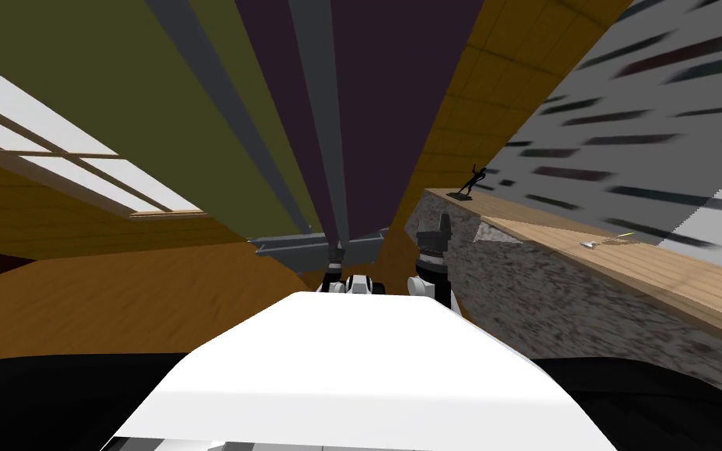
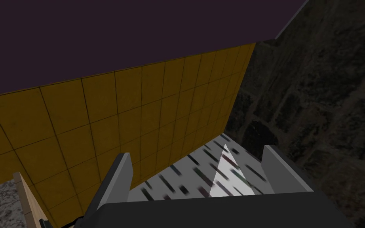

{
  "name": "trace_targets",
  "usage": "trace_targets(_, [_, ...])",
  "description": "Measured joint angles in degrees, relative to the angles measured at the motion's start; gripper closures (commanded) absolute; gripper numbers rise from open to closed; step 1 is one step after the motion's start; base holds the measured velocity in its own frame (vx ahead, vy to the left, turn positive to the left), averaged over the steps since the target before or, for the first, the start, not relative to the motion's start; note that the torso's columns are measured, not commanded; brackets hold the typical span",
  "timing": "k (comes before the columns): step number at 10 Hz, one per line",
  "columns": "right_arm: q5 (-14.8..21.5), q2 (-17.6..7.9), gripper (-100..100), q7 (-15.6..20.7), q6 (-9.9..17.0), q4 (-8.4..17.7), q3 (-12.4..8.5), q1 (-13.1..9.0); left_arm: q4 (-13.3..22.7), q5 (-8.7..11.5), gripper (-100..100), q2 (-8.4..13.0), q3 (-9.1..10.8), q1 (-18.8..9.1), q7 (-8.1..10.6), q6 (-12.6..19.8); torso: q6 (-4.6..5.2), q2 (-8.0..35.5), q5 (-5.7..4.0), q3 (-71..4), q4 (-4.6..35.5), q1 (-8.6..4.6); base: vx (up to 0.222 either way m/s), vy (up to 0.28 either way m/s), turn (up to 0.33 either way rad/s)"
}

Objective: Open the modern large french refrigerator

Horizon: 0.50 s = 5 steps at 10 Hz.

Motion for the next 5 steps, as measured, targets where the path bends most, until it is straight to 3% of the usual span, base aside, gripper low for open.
trace_targets(3, [0.00, -0.02, 0, 0.00, 0.00, 0.00, -0.01, 0.00, -0.48, 0.51, 100, -1.37, 1.09, 0.83, -1.85, 0.53, -0.31, -0.06, 0.13, -0.02, 0.02, 0.82, -0.092, -0.159, 0.084])
trace_targets(5, [0.00, 0.00, 0, 0.00, 0.00, 0.00, 0.00, 0.02, -1.28, 1.41, 100, -1.27, 1.81, 1.78, -2.46, 0.24, -0.58, 0.07, 0.06, 0.05, -0.14, 0.39, -0.032, -0.292, 0.210])
